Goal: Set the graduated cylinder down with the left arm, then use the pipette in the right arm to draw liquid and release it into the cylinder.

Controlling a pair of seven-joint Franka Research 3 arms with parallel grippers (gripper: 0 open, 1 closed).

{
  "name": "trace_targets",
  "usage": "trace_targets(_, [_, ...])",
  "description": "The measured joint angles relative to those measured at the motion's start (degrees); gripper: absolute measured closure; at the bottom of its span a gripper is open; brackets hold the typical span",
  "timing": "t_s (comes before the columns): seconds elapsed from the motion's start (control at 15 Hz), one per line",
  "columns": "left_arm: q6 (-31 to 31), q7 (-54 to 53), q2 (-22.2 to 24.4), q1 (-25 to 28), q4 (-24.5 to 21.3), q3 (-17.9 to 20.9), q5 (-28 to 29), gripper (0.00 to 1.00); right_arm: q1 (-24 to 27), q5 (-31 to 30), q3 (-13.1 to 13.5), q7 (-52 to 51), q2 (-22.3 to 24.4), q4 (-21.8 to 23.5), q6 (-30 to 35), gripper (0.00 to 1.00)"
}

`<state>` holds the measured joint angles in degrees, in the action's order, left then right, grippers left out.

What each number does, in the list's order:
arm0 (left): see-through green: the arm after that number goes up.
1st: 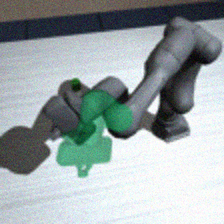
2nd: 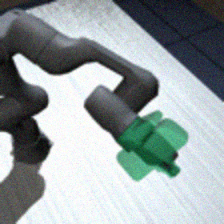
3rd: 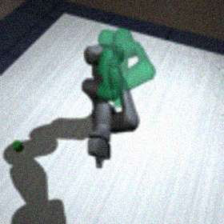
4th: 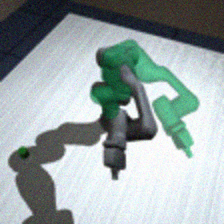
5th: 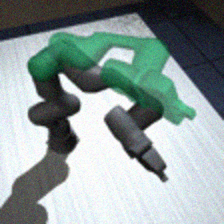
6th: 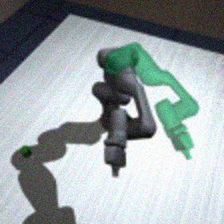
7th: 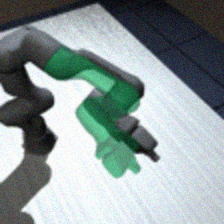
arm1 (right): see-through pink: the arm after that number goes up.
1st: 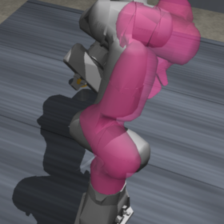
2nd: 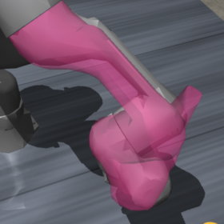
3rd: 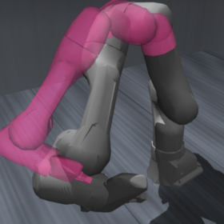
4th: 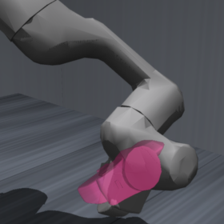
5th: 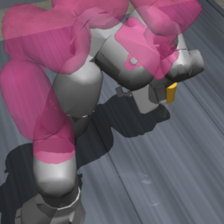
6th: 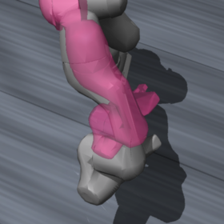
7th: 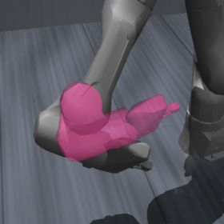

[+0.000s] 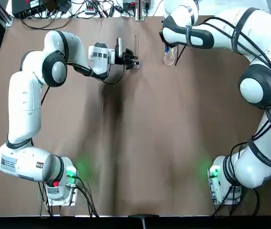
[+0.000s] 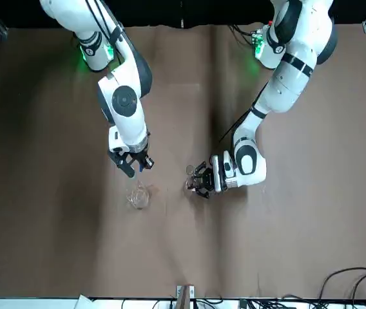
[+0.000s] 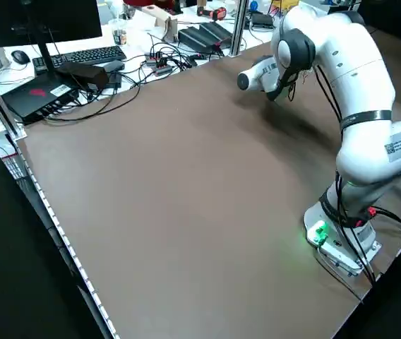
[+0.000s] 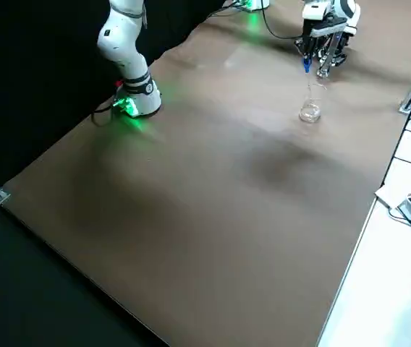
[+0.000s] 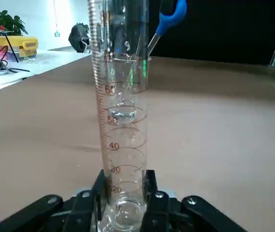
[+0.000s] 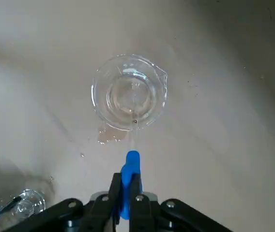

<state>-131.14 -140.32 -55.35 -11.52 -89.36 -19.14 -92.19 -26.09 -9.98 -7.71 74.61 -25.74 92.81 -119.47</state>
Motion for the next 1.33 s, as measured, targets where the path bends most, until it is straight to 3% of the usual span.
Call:
trace_targets(0.53, [-0.30,0.00,-0.35,-0.01,-0.02,0.09,-0.80,0.66,0.09,0.00,0.13,-0.01,0.00,-0.24,0.00,0.77])
trace_targets(1.33, [-0.40,0.00,-1.62,-0.01,-0.11,0.25,-1.01,0.66,0.46,0.00,0.17,-3.17,0.03,-0.74,2.77,0.77])
